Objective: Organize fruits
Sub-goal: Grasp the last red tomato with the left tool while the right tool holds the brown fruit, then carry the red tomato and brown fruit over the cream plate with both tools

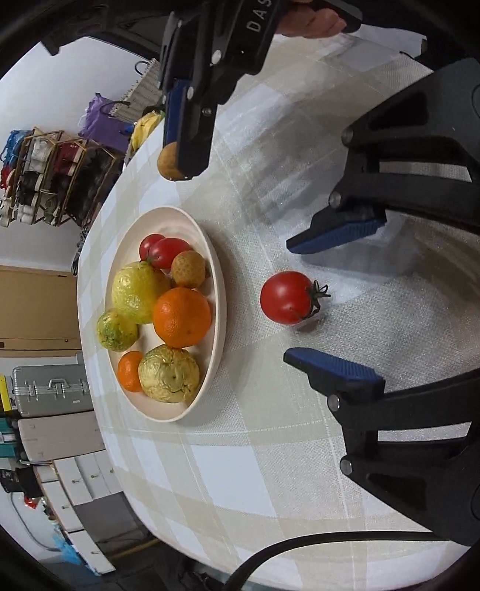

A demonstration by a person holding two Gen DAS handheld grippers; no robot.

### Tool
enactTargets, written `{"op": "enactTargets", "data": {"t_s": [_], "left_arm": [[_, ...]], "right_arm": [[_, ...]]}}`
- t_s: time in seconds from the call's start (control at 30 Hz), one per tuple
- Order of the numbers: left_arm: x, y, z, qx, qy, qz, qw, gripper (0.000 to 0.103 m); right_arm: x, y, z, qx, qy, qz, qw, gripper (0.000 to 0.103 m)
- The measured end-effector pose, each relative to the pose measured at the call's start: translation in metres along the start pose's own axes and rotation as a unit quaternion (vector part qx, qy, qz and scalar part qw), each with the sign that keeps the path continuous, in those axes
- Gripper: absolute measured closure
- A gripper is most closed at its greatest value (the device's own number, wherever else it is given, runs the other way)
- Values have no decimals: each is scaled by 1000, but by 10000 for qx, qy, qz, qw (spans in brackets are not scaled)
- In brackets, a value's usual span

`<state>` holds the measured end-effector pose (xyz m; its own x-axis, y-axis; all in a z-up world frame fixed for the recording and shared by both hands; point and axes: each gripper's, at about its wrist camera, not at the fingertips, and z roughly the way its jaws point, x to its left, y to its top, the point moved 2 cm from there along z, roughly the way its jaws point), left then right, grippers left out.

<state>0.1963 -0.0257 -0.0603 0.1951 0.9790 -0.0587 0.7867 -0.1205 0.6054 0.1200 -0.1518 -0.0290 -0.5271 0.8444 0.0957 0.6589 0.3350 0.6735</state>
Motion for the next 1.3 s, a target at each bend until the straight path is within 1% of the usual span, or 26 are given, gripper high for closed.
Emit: {"op": "enactTargets", "data": {"t_s": [0.03, 0.2, 0.43, 0.6, 0.7, 0.87, 1.0, 1.17, 1.3], "left_arm": [[-1, 0, -1, -15, -6, 26, 10000, 78], [1, 0, -2, -48, -100, -8, 9999, 78], [0, -1, -8, -163, -97, 17, 9998, 78], [1, 2, -19, -391, -116, -11, 9992, 78], [5, 5, -29, -567, -50, -86, 9983, 78], [13, 10, -50, -930, -7, -294, 9952, 78], [18, 15, -62, -1134, 59, -390, 9928, 78], [24, 23, -70, -1254, 153, -478, 9908, 78], [24, 30, -73, -1317, 147, -483, 9900, 78]], "right_arm": [[0, 0, 0, -3, -1, 0, 10000, 79], [-1, 0, -1, -7, 1, -4, 10000, 79], [-6, 0, 0, -6, -25, 20, 10000, 79], [-10, 0, 1, -52, -34, 82, 9999, 79], [-14, 0, -2, -150, -18, 137, 9998, 79], [-23, 0, -5, -264, -11, 224, 9994, 79], [-29, 2, -10, -373, -2, 307, 9988, 79], [-34, 3, -17, -650, -21, 402, 9971, 79], [-39, 5, -17, -680, -22, 487, 9965, 79]]}}
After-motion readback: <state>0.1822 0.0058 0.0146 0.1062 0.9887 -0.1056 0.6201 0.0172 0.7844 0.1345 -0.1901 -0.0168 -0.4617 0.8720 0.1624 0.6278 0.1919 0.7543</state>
